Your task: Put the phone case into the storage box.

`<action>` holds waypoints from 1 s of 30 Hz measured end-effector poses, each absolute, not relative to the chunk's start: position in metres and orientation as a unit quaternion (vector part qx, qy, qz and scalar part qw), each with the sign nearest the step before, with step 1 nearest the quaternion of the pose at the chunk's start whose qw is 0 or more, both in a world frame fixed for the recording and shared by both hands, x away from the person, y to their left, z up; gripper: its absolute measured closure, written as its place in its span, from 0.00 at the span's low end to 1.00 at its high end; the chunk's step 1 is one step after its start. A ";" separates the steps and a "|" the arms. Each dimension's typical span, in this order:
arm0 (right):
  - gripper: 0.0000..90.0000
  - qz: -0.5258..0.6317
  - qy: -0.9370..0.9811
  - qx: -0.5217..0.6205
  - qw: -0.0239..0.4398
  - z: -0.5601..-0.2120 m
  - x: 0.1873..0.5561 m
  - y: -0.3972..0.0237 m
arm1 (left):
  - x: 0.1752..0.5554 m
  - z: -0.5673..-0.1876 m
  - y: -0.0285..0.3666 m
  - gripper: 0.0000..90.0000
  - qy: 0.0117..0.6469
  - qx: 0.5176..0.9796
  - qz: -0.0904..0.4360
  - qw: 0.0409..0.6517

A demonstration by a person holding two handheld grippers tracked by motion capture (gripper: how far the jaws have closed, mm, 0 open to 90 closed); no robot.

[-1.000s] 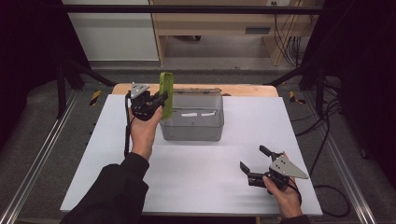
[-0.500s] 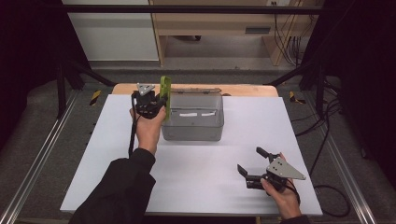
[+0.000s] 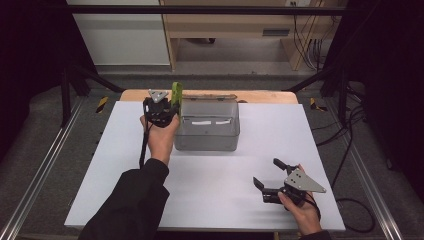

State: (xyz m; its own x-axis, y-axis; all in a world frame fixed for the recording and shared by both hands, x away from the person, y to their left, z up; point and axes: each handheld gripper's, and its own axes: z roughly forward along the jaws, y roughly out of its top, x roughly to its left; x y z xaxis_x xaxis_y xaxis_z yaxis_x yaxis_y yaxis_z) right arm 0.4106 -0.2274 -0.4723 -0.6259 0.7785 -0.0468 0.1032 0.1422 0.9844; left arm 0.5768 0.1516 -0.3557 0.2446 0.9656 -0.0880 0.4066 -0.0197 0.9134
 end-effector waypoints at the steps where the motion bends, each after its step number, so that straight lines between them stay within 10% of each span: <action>1: 0.07 0.574 0.695 0.317 0.295 -0.472 0.411 -0.227 | 0.577 -0.356 0.152 0.86 0.532 0.646 0.311 0.451; 30: 0.06 0.567 0.700 0.320 0.294 -0.474 0.411 -0.227 | 0.577 -0.367 0.147 0.86 0.531 0.661 0.310 0.431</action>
State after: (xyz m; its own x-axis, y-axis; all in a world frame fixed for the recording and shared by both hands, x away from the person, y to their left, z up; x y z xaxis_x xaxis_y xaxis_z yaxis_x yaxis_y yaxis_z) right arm 0.4108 -0.2273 -0.4737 -0.6231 0.7806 -0.0491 0.1147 0.1533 0.9815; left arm 0.5766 0.1472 -0.3675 0.2447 0.9684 -0.0481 0.4344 -0.0652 0.8984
